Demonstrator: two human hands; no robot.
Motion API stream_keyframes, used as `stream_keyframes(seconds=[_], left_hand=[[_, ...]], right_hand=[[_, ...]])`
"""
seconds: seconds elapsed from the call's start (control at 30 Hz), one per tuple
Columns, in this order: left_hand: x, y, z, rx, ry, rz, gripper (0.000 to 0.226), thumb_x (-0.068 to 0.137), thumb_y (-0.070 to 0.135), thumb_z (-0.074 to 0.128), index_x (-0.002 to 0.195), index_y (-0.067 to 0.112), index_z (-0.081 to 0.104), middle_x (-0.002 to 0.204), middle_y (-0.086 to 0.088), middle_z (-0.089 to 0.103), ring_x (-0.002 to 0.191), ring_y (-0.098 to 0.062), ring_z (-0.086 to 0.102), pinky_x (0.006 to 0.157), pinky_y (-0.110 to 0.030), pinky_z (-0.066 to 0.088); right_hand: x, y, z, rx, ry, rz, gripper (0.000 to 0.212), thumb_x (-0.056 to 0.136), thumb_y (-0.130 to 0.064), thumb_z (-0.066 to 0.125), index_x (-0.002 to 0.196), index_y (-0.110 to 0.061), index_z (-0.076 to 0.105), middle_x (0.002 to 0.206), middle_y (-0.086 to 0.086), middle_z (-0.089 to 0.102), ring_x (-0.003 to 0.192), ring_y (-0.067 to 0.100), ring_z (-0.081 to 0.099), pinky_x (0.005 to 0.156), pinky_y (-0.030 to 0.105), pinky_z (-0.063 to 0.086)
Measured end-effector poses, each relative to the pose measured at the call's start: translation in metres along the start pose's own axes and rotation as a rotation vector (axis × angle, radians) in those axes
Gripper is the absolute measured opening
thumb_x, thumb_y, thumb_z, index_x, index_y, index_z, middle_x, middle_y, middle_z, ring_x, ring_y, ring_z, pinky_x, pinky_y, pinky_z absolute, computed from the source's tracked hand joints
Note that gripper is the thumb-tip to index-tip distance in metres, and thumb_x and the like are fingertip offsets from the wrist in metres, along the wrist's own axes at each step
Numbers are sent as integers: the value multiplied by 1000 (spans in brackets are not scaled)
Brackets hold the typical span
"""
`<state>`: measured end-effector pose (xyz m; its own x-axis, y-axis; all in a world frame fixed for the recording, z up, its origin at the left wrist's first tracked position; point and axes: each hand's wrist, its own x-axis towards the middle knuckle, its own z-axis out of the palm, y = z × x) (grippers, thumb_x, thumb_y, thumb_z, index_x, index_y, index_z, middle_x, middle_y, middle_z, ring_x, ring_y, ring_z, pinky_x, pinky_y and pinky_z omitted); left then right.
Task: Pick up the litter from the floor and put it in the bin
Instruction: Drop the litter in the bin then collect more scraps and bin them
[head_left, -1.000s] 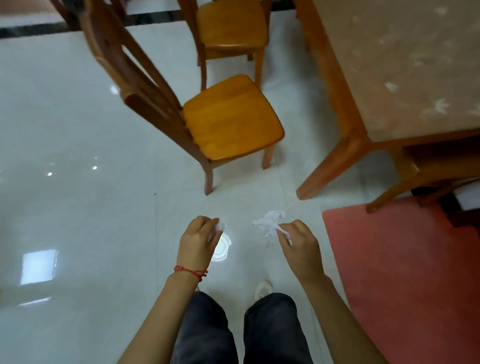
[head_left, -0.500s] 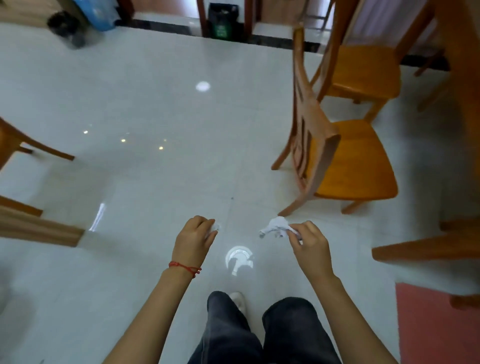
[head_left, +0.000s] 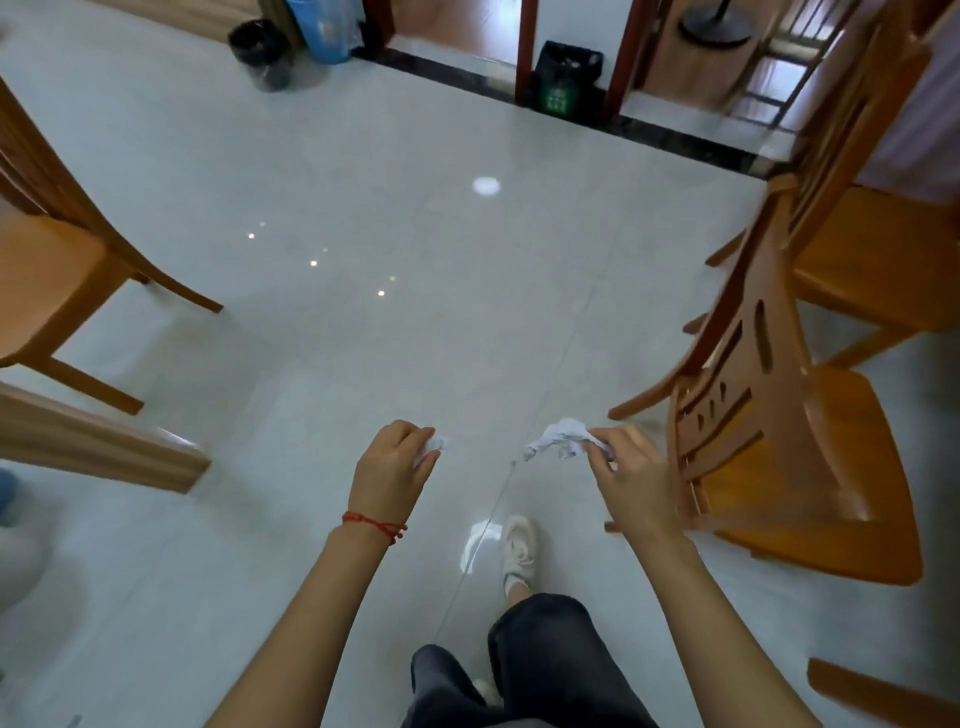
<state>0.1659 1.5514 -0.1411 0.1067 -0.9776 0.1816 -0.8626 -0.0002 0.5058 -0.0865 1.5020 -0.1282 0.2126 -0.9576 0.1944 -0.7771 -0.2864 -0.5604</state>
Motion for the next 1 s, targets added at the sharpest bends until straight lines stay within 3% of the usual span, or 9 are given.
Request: stream_keyframes(seconds=[0.33,0.53,0.8,1.0], left_hand=[[174,-24,-5,25,11,10,26,61,-5,81,83,-7,68,71,-20,64,62,-32,62,54,-35,54],[280,-79,-14,40,12,33,26,59,-7,82,82,-7,68,70,-19,64,62,-32,62,53,-35,54],[450,-163,-42,34,-57,109,27,57,-8,82,81,-8,68,69,-20,64,59,-34,62,53,-33,52],[554,-195,-45,26,-85,145,27,59,-9,81,82,-8,68,71,-21,64,61,-34,62,53,-35,52]], right_hand=[[191,12,23,-34,-30,-13,6,74,5,69,80,2,66,67,16,57,59,28,53,48,31,41],[289,8,63,-70,-21,25,8,73,5,70,75,-1,66,64,12,54,55,24,51,50,24,33],[426,-12,113,-65,80,123,10,73,8,69,78,0,67,66,12,56,55,23,52,49,27,40],[514,-25,130,-40,92,188,9,77,6,67,83,-1,67,69,11,56,58,18,48,52,25,36]])
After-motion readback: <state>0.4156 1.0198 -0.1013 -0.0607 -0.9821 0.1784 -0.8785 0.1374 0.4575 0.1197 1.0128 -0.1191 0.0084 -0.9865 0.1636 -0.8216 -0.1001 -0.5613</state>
